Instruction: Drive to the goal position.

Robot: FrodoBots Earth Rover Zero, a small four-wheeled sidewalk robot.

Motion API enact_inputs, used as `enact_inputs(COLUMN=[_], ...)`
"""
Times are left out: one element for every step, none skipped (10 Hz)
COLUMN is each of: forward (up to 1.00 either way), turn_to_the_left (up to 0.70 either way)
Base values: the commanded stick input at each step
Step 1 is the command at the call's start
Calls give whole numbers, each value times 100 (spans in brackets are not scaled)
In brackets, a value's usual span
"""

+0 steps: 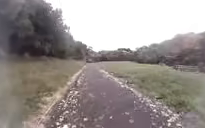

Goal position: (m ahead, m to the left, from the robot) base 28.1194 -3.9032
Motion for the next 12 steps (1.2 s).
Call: enact_inputs(forward=[100,100,100,100,100,100,100,100,100,100,100,100], turn_to_the_left=[0,0,0,0,0,0,0,0,29,35,16,8])
